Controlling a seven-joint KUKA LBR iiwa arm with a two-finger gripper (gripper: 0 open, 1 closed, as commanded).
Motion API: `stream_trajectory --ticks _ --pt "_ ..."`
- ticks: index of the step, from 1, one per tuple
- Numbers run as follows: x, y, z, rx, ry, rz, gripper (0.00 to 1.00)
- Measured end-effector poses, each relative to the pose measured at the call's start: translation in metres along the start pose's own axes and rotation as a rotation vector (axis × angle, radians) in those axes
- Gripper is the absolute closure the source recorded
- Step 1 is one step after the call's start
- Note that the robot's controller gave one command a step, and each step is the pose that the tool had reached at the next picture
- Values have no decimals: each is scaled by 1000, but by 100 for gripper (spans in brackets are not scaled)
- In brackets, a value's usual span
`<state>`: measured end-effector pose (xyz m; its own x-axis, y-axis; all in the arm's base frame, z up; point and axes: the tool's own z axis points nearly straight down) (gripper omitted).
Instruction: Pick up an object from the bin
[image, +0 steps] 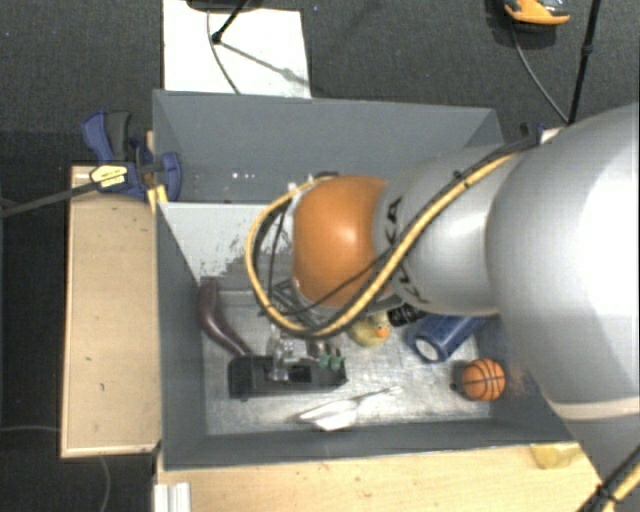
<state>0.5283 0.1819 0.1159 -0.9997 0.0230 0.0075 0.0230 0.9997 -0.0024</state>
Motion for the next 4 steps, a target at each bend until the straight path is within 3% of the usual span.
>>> stream_trajectory --ticks 1,2,3,4 --pt "-11 -7 -37 -5 -14 -9 100" --pt "-9 -12 -74 -1 -3 -218 100" --pt "-7 -11 -2 -1 -3 -180 0" --pt "-9 -11 -5 -3 -10 -179 0"
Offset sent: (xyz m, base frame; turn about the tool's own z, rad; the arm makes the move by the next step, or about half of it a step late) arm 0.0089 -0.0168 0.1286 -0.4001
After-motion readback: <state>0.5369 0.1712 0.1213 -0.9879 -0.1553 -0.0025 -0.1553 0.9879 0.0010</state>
